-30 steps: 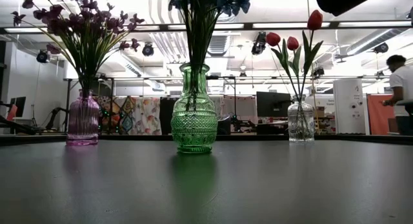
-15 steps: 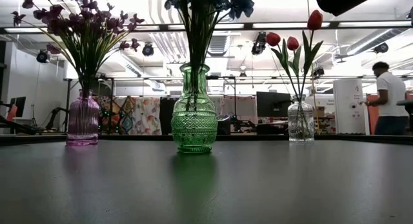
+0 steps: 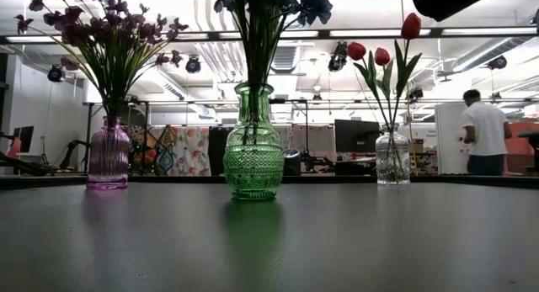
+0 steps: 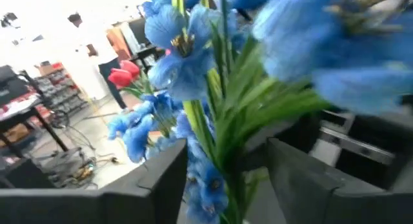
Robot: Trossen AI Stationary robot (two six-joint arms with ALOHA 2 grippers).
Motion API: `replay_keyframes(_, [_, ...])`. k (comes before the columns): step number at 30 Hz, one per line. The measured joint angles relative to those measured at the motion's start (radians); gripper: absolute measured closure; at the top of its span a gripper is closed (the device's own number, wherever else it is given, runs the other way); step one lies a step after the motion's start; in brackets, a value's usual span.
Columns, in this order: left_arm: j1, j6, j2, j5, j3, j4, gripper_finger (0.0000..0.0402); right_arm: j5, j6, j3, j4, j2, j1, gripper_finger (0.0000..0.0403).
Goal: Sort flowers into vase by color
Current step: Put the blue flower into the green crystal vase
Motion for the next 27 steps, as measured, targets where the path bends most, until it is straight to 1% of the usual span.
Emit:
replay_keyframes(2, [0.014,0.032,0.019,0.015,0.0,0.044,0.0198,0.0,0.001,0.0,0.0,0.0,0.0,0.0385])
replay_keyframes(4, [0.023,0.065,0.038,0.022,0.0,0.101,0.0191,0.0,0.001,0.0,0.0,0.0,0.0,0.0382])
replay_keyframes(6, [0.03,0.093,0.048,0.022,0.0,0.149,0.019,0.0,0.001,0.0,0.0,0.0,0.0,0.0375])
replay_keyframes(9, [0.035,0.107,0.049,0.019,0.0,0.165,0.02,0.0,0.001,0.0,0.0,0.0,0.001,0.0358])
replay_keyframes(12, [0.036,0.108,0.049,0.019,0.0,0.162,0.022,0.002,0.005,0.0,-0.001,0.0,0.002,0.0336])
replay_keyframes(18, [0.051,0.108,0.057,0.019,-0.004,0.156,0.0278,0.046,0.008,0.0,0.0,0.0,0.009,0.0288])
replay_keyframes(22, [0.058,0.108,0.056,0.019,-0.004,0.159,0.0313,0.054,-0.017,-0.001,-0.003,-0.008,0.03,0.0261])
replay_keyframes(27, [0.058,0.108,0.056,0.012,-0.004,0.159,0.0338,0.057,-0.059,-0.001,-0.002,-0.024,0.067,0.0235])
